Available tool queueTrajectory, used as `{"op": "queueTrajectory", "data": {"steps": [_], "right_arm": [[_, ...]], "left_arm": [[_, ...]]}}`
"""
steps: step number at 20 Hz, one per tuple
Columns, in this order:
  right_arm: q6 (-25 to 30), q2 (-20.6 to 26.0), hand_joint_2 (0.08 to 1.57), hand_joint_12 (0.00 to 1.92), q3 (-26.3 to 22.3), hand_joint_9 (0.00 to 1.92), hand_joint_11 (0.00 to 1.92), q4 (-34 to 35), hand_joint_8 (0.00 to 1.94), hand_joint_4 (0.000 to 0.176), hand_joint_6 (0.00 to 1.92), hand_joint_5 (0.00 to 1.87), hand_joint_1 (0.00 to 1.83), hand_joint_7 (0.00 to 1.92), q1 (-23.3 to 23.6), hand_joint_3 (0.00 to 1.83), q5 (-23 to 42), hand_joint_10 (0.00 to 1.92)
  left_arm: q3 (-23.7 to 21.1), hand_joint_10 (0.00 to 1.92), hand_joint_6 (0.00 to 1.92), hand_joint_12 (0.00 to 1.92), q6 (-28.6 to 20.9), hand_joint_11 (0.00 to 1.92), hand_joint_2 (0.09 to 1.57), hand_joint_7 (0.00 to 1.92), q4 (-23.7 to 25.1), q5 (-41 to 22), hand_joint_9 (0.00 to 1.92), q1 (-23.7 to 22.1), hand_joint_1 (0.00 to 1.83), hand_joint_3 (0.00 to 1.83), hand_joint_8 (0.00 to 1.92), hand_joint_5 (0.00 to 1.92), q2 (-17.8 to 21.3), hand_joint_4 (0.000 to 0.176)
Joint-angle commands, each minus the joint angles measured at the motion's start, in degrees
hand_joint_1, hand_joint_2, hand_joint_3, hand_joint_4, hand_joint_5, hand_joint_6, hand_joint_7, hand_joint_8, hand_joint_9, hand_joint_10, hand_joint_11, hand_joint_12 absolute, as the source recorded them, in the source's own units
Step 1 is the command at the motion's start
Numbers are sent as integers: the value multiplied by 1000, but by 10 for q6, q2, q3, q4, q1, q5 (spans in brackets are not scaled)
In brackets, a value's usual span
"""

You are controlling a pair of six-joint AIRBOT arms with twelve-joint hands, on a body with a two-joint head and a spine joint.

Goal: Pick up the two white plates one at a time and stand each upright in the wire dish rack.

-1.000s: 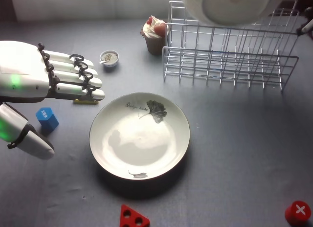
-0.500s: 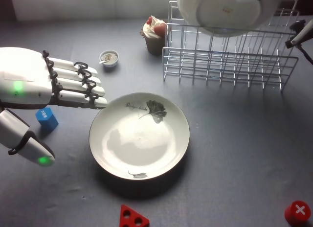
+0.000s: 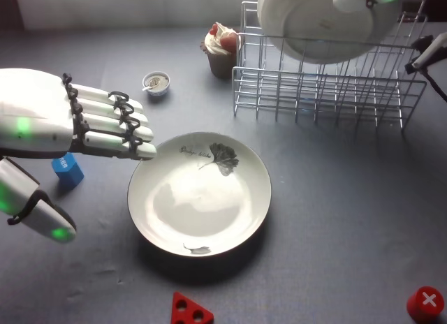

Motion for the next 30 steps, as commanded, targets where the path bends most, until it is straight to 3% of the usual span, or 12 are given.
{"op": "queueTrajectory", "data": {"steps": [1, 5, 8, 9, 10, 11, 12, 13, 14, 16, 25, 30], "right_arm": [[12, 2, 1057, 1390, 6, 1128, 956, -2, 535, 0, 997, 941, 1496, 1101, 5, 0, 33, 706], [22, -8, 1041, 1367, 22, 1168, 971, -2, 404, 0, 923, 979, 1499, 1179, -7, 0, 33, 641], [27, -11, 1061, 1383, 26, 1082, 983, -2, 529, 0, 992, 934, 1493, 1098, -7, 0, 33, 783], [28, -12, 1063, 830, 27, 1132, 1010, -2, 620, 0, 1058, 928, 1406, 1099, -8, 3, 33, 842], [29, -13, 1096, 520, 26, 1077, 1059, -2, 740, 0, 1109, 926, 1267, 1084, -9, 6, 33, 360], [30, -13, 1131, 392, 26, 1072, 1072, -2, 292, 0, 1054, 929, 1180, 945, -10, 0, 33, 141], [32, -13, 1125, 318, 25, 1077, 1088, -2, 95, 0, 1015, 947, 1164, 942, -11, 2, 33, 53], [34, -13, 1128, 281, 25, 1039, 1059, -2, 29, 0, 1020, 944, 1154, 928, -11, 1, 33, 14], [34, -13, 1053, 265, 24, 1007, 1055, -2, 11, 0, 392, 828, 1152, 907, -11, 0, 33, 7], [34, -13, 1003, 245, 25, 960, 1028, -2, 4, 0, 37, 817, 1141, 874, -11, 0, 33, 2], [47, -9, 1013, 214, 19, 855, 944, -5, 3, 0, 0, 735, 1106, 783, -10, 2, 39, 1], [181, 10, 941, 107, -26, 634, 671, -263, 0, 0, 0, 703, 1076, 645, -13, 0, 161, 0]], "left_arm": [[0, 6, 4, 15, 0, 68, 976, 74, -37, -35, 65, 2, 1, 3, 4, 85, -1, 0], [-1, 13, 8, 16, 0, 72, 962, 96, -38, -51, 89, 6, 0, 0, 10, 100, -1, 0], [-5, 6, 6, 7, 0, 32, 959, 73, -38, -59, 55, 6, 0, 0, 6, 81, -2, 0], [-5, 4, 3, 6, 0, 29, 963, 67, -38, -60, 50, 7, 0, 0, 3, 75, -2, 0], [-6, 4, 2, 7, 0, 32, 964, 68, -38, -62, 51, 8, 0, 0, 3, 73, -2, 0], [-7, 2, 0, 7, 0, 33, 965, 63, -38, -63, 48, 9, 0, 0, 1, 68, -3, 0], [-7, 0, 0, 4, 0, 25, 964, 51, -38, -65, 38, 9, 0, 0, 0, 56, -3, 0], [-8, 5, 7, 8, 0, 34, 963, 61, -38, -67, 48, 10, 0, 0, 5, 71, -3, 0], [-8, 5, 3, 9, 0, 37, 962, 59, -37, -69, 48, 11, 0, 0, 4, 62, -3, 0], [-8, 1, 1, 8, 0, 35, 966, 54, -37, -73, 42, 12, 0, 1, 0, 60, -4, 0], [-21, 0, 1, 7, 0, 36, 967, 49, -13, -87, 34, 26, 0, 1, 2, 63, -5, 0], [-29, 11, 10, 16, 0, 59, 964, 72, 7, -74, 58, 28, 0, 0, 12, 78, -6, 0]]}}
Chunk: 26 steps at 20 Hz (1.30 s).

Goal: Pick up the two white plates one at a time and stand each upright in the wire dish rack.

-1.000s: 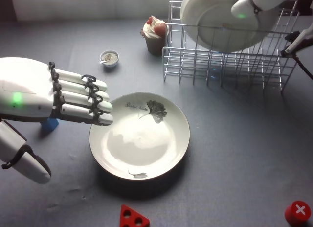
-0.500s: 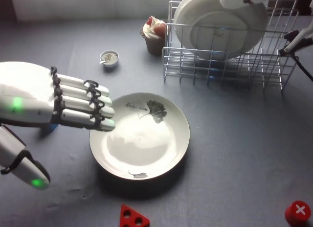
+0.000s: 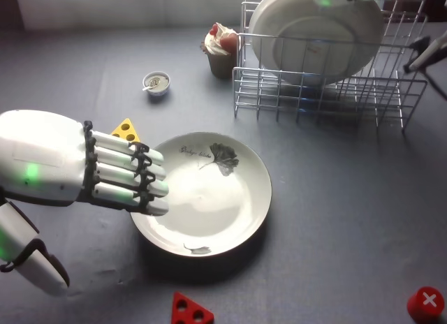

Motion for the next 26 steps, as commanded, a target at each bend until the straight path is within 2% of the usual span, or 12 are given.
{"op": "queueTrajectory", "data": {"steps": [1, 5, 7, 10, 12, 14, 16, 19, 23, 24, 26], "right_arm": [[13, 8, 936, 93, -9, 611, 638, -40, 0, 0, 0, 668, 1061, 627, 2, 0, 112, 0], [8, 5, 924, 52, -17, 528, 537, -77, 0, 0, 2, 673, 1037, 580, -14, 0, 169, 0], [9, 4, 926, 30, -20, 498, 485, -138, 0, 0, 0, 593, 1028, 548, -28, 0, 217, 0], [15, 15, 929, 3, -37, 422, 423, -268, 0, 0, 0, 425, 986, 438, -59, 0, 286, 0], [15, 26, 939, 0, -55, 359, 376, -324, 0, 0, 0, 343, 938, 368, -82, 3, 294, 0], [15, 38, 938, 0, -71, 317, 334, -409, 0, 0, 0, 277, 864, 311, -104, 2, 322, 0], [14, 58, 959, 0, -96, 254, 270, -463, 0, 0, 0, 156, 771, 221, -107, 8, 323, 0], [-18, 80, 926, 0, -126, 177, 194, -511, 1, 0, 0, 76, 715, 151, -117, 0, 324, 0], [-100, 104, 916, 5, -169, 118, 146, -574, 0, 0, 0, 1, 527, 73, -139, 0, 347, 0], [-104, 108, 914, 7, -176, 116, 152, -579, 0, 0, 0, 0, 478, 66, -145, 0, 347, 1], [-115, 112, 921, 3, -185, 110, 144, -589, 0, 0, 0, 0, 540, 57, -164, 0, 347, 0]], "left_arm": [[-1, 12, 9, 16, -1, 59, 960, 75, -32, -18, 63, 1, 0, 0, 12, 79, 0, 0], [-2, 14, 10, 18, -1, 68, 960, 87, -29, 3, 78, 8, 0, 0, 12, 90, -2, 0], [-2, 5, 4, 5, -1, 38, 964, 73, -27, 12, 61, 12, 0, 0, 5, 79, -2, 0], [-1, 11, 6, 16, -1, 66, 961, 93, -16, 26, 80, 17, 0, 0, 10, 89, -4, 0], [-1, 0, 0, 2, -1, 34, 965, 70, -14, 30, 48, 19, 0, 1, 0, 67, -5, 0], [-1, 3, 3, 3, -1, 38, 965, 71, -10, 32, 45, 19, 0, 1, 2, 74, -5, 0], [-2, 3, 5, 8, -1, 49, 969, 69, -4, 36, 47, 21, 0, 2, 1, 79, -5, 0], [-3, 2, 2, 12, -1, 61, 967, 71, 4, 44, 44, 28, 0, 1, 2, 75, -6, 0], [-3, 6, 4, 11, -1, 61, 964, 67, 24, 53, 45, 37, 0, 0, 5, 69, -8, 0], [-4, 10, 9, 21, -1, 83, 959, 79, 31, 55, 57, 41, 0, 0, 8, 83, -9, 0], [-5, 7, 6, 22, -1, 90, 966, 78, 44, 59, 56, 48, 0, 1, 6, 82, -10, 0]]}}
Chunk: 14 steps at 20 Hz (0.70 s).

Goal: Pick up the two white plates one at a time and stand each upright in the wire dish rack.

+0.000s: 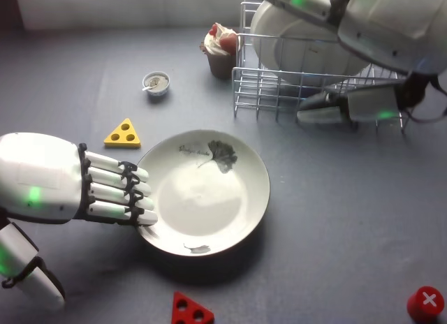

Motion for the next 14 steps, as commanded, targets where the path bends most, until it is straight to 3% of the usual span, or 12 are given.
{"op": "queueTrajectory", "data": {"steps": [1, 3, 5, 6, 14], "right_arm": [[-25, 6, 922, 2, -6, 108, 141, 1, 0, 0, 0, 0, 554, 55, -8, 0, 64, 0], [-52, 6, 922, 2, -16, 108, 141, -15, 0, 0, 0, 0, 554, 55, -40, 0, 93, 0], [-85, 0, 830, 25, -29, 131, 201, -24, 8, 0, 7, 87, 883, 115, -67, 0, 116, 9], [-92, -3, 828, 17, -35, 123, 183, -24, 5, 0, 8, 98, 933, 114, -73, 0, 116, 3], [-106, -14, 846, 16, -61, 128, 186, -57, 1, 0, 10, 130, 1052, 106, -110, 3, 116, 1]], "left_arm": [[-2, 7, 5, 22, 0, 90, 966, 78, 9, -9, 56, 7, 0, 2, 6, 81, -1, 0], [-2, 7, 5, 22, 0, 90, 966, 78, 22, -8, 56, 11, 0, 2, 6, 81, -3, 0], [-2, 6, 2, 19, 0, 86, 970, 74, 30, -7, 61, 15, 0, 3, 2, 77, -4, 0], [-3, 7, 0, 17, 0, 84, 970, 75, 30, -6, 64, 17, 0, 2, 2, 70, -4, 0], [-2, 2, 4, 11, 0, 78, 984, 68, 30, -7, 53, 17, 0, 4, 3, 74, -4, 0]]}}
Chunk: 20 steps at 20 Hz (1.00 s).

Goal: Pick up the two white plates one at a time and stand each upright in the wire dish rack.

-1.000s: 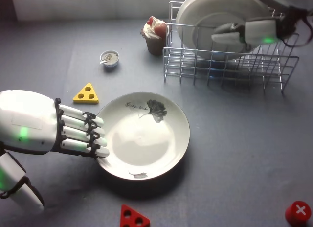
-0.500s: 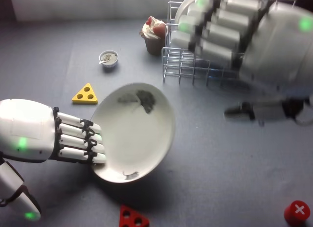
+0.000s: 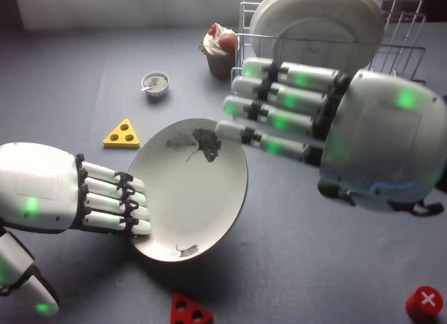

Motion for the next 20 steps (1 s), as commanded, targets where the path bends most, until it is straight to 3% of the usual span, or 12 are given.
{"op": "queueTrajectory", "data": {"steps": [1, 6, 10, 16, 20], "right_arm": [[-5, -2, 854, 19, -2, 150, 193, 7, 9, 0, 15, 151, 1103, 129, 1, 5, 68, 8], [-15, -46, 881, 24, 11, 155, 209, 7, 5, 0, 14, 201, 1112, 147, -2, 10, 67, 4], [-51, -86, 895, 22, 27, 154, 205, 54, 1, 0, 1, 177, 1136, 140, -7, 11, 63, 2], [-59, -148, 909, 19, 88, 158, 198, 110, 1, 0, 3, 187, 1108, 146, -10, 10, 63, 1], [-59, -177, 902, 30, 125, 178, 223, 110, 8, 0, 8, 216, 1134, 165, -9, 3, 62, 7]], "left_arm": [[-1, 8, 8, 13, -1, 82, 977, 87, 8, -16, 70, 4, 0, 0, 10, 87, -3, 0], [1, 6, 5, 15, -1, 90, 987, 90, 8, -18, 70, -2, 0, 4, 7, 82, -3, 0], [3, 7, 6, 16, -1, 95, 985, 92, 6, -19, 80, -4, 29, 1, 5, 89, -3, 0], [5, 6, 5, 13, -1, 94, 981, 95, 4, -20, 86, -7, 0, 0, 4, 84, -3, 0], [6, 0, 0, 5, -1, 80, 977, 76, 2, -21, 65, -7, 0, 0, 0, 64, -4, 0]]}}
